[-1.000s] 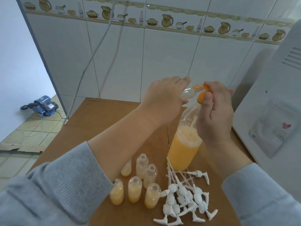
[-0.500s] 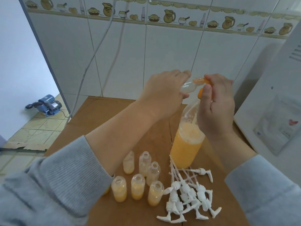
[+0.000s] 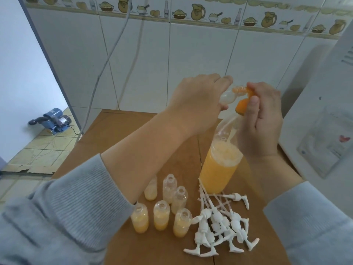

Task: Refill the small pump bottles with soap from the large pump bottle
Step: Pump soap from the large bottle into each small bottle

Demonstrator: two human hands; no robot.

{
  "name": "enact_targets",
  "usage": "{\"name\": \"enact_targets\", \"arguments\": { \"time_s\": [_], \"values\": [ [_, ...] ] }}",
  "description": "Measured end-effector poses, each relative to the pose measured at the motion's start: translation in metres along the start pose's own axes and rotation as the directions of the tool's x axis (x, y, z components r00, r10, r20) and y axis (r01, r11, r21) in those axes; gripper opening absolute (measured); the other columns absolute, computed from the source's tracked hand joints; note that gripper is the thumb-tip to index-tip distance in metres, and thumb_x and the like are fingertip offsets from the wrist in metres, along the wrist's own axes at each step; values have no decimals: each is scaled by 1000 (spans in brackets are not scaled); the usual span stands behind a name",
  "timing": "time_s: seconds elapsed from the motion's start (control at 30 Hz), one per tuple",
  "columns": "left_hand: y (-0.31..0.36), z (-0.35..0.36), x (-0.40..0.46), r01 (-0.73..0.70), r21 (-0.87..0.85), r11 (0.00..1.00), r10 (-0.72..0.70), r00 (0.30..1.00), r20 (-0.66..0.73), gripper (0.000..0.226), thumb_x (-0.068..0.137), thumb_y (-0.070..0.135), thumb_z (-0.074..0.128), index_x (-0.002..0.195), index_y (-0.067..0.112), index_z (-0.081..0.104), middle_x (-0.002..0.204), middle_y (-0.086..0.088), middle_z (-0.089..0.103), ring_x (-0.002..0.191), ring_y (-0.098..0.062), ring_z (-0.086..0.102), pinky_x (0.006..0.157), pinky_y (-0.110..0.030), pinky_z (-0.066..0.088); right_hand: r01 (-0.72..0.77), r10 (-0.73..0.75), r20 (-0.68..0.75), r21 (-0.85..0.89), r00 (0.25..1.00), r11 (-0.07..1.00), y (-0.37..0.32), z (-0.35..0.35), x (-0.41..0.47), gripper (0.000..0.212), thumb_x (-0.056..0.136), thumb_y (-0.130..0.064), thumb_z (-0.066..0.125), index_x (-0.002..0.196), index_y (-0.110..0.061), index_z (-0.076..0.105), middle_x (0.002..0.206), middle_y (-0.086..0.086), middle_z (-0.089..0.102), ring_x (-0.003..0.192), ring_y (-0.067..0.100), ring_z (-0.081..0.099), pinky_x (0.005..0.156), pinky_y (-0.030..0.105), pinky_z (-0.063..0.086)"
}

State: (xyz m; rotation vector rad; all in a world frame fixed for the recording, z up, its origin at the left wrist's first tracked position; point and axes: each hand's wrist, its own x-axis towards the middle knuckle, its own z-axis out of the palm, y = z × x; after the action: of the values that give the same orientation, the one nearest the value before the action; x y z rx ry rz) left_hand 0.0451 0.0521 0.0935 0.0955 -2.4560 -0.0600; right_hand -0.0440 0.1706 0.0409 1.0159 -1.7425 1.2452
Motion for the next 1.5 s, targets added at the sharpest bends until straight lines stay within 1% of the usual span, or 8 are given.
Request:
{"name": "enact_targets", "arguments": {
  "time_s": [0.1, 0.33, 0.57, 0.73, 1.0, 1.27, 1.37, 1.5],
  "values": [
    [2, -6, 5, -33, 34, 999, 34, 999, -41, 47, 93, 34, 54, 136, 21, 41, 118, 4, 57, 104, -18, 54, 84, -32, 39, 28, -23, -78, 57, 997, 998, -3, -3, 7, 36, 98, -13, 31, 112, 3, 59, 108, -2, 51, 108, 1, 43, 96, 62, 38],
    [3, 8, -8, 8, -29, 1000, -8, 1000, -13, 46, 92, 34, 55, 134, 18, 44, 116, 2, 59, 102, -20, 56, 83, -32, 41, -28, 26, -27, -58, 999, 998, 3, 5, -10, 35, 96, -12, 32, 117, 2, 56, 113, 15, 59, 114, 17, 48, 112, 50, 24],
    [2, -5, 0, -35, 26, 999, 36, 998, -54, 47, 93, 37, 53, 135, 20, 42, 116, 4, 58, 101, -19, 55, 81, -33, 43, -32, 32, -47, -5, 998, 999, -10, -3, 4, 36, 96, -16, 33, 116, 1, 57, 112, 13, 60, 113, 6, 45, 108, 53, 28],
    [5, 5, -8, -29, 23, 999, 31, 997, -70, 46, 92, 34, 56, 133, 15, 45, 113, 0, 61, 97, -22, 59, 82, -39, 47, -54, 53, -33, -40, 998, 998, -7, 3, -5, 35, 94, -17, 36, 117, 0, 55, 115, 15, 57, 114, 14, 46, 108, 52, 31],
    [0, -1, -3, -28, 39, 999, 30, 999, -45, 48, 93, 36, 53, 136, 17, 42, 119, 2, 58, 102, -20, 56, 85, -36, 44, -31, 31, 1, 19, 1000, 999, -12, -3, 3, 36, 95, -18, 35, 117, 1, 56, 111, -4, 48, 111, 13, 47, 98, 59, 38],
    [8, 9, -9, -54, 82, 995, 59, 996, -63, 47, 92, 32, 56, 133, 12, 45, 115, -2, 61, 95, -24, 60, 78, -38, 47, -24, 21, -56, -55, 998, 998, 1, 2, -8, 34, 94, -12, 35, 116, 2, 56, 112, 16, 59, 114, 15, 48, 113, 45, 26],
    [3, 9, -8, -59, 76, 995, 62, 997, -38, 48, 92, 32, 55, 135, 12, 44, 120, -2, 60, 99, -23, 59, 80, -36, 45, -36, 36, 6, -51, 999, 998, -1, 3, -8, 33, 94, -13, 36, 116, 2, 56, 113, 15, 58, 112, 15, 46, 103, 56, 36],
    [-2, -2, -1, -50, 98, 994, 55, 997, -51, 50, 93, 34, 54, 137, 16, 40, 125, 1, 56, 107, -22, 56, 86, -38, 44, -54, 54, 33, 2, 998, 999, -10, -1, 6, 36, 96, -20, 35, 117, 0, 56, 112, 2, 53, 111, 10, 46, 100, 58, 38]
  ]
}}
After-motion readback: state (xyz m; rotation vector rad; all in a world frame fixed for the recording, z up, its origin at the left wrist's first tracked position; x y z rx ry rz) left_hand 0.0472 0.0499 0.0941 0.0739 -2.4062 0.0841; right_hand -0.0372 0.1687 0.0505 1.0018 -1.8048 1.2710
